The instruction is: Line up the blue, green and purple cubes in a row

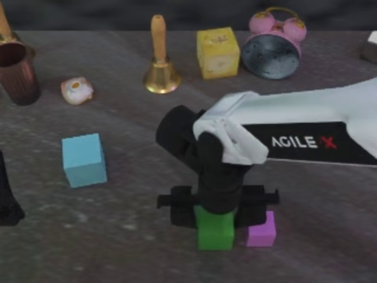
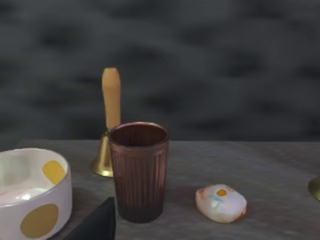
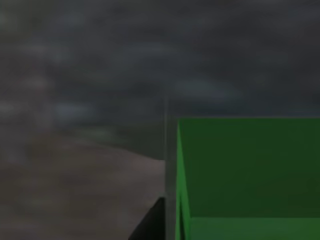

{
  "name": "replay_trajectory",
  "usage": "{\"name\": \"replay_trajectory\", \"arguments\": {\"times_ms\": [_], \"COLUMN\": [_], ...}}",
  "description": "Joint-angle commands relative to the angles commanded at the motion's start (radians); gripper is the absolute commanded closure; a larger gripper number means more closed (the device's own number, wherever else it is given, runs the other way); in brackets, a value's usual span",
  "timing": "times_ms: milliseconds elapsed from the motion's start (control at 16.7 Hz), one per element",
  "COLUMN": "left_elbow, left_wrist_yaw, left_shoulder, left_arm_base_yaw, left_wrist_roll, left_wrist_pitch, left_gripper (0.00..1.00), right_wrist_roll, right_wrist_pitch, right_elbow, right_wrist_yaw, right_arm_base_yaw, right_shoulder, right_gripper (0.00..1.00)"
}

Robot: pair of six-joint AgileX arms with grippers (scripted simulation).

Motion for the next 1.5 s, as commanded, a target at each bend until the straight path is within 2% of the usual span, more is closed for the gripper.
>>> {"name": "replay_trajectory", "arguments": {"times_ms": [60, 120, 660, 1140, 1500], "left_elbow": [0.0, 0.0, 0.0, 0.0, 0.008], "left_wrist_yaw": [0.0, 0.0, 0.0, 0.0, 0.0], "left_shoulder": [0.0, 0.0, 0.0, 0.0, 0.008], "left_arm_base_yaw": [0.0, 0.0, 0.0, 0.0, -0.002], "left_wrist_roll": [0.0, 0.0, 0.0, 0.0, -0.002], "left_wrist_pitch": [0.0, 0.0, 0.0, 0.0, -0.005], "left_gripper": [0.0, 0.0, 0.0, 0.0, 0.0], "right_wrist_roll": [0.0, 0.0, 0.0, 0.0, -0.005], "right_wrist_pitch": [0.0, 0.0, -0.004, -0.234, -0.236], "right_elbow": [0.0, 0.0, 0.003, 0.141, 0.137], "right_wrist_yaw": [0.0, 0.0, 0.0, -0.001, 0.003], "right_arm_base_yaw": [0.0, 0.0, -0.001, 0.009, 0.0], "right_shoulder": [0.0, 0.0, -0.002, -0.091, -0.102], "right_gripper": [0.02, 0.0, 0.0, 0.0, 0.0]}}
